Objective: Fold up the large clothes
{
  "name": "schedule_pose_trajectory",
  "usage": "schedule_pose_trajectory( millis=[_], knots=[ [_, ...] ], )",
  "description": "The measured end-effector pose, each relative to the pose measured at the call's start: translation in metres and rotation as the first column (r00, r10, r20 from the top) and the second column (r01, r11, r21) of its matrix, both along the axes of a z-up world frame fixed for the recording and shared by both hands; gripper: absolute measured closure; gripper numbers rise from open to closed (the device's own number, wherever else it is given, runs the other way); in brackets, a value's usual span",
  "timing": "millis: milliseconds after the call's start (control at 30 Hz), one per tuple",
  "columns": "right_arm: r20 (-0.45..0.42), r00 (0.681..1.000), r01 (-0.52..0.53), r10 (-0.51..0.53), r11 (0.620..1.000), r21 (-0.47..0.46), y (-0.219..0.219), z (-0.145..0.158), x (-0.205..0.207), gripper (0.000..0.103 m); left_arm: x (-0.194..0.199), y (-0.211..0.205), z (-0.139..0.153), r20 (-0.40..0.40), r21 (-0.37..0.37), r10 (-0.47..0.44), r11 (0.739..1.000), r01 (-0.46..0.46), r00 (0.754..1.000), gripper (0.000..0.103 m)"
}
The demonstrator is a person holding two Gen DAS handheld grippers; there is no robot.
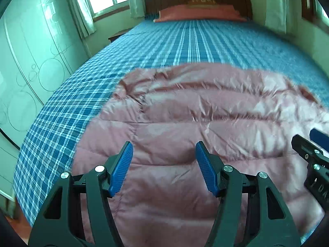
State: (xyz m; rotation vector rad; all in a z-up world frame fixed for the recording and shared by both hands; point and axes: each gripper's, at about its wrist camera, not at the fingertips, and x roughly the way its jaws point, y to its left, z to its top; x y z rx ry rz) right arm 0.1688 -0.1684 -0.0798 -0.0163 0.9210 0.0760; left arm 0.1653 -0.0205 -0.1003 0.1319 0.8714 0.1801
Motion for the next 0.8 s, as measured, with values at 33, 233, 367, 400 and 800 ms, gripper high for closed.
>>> schedule_pose_trajectory(
  millis=[33,233,367,400,800],
  knots=[
    [-0.018,1.0,0.0,0.0,1.0,-0.013,0.002,-0.007,0.003,0.056,0.004,0.0,-0.008,-0.021,0.0,0.002,1.0,-0.002,1.0,0.04],
    [-0.058,0.998,0.003,-0.005,0.999,-0.038,0.006,-0.04,0.011,0.054,0.012,0.004,-0.035,-0.042,-0.018,0.01,1.0,-0.011,0.999,0.041],
    [-0.037,0.999,0.008,-0.009,1.0,-0.026,0.002,-0.02,0.01,0.055,0.009,0.005,-0.018,-0.029,-0.019,-0.007,1.0,0.007,1.0,0.046],
    [-0.019,1.0,0.014,-0.015,1.0,-0.016,0.001,-0.013,0.011,0.054,0.009,0.007,-0.01,-0.009,-0.032,-0.006,0.999,0.006,1.0,0.046],
    [-0.053,0.998,0.028,-0.027,1.0,0.006,0.011,-0.035,0.053,0.05,0.052,0.005,-0.029,-0.018,-0.023,0.023,0.999,-0.023,1.0,0.041]
  ],
)
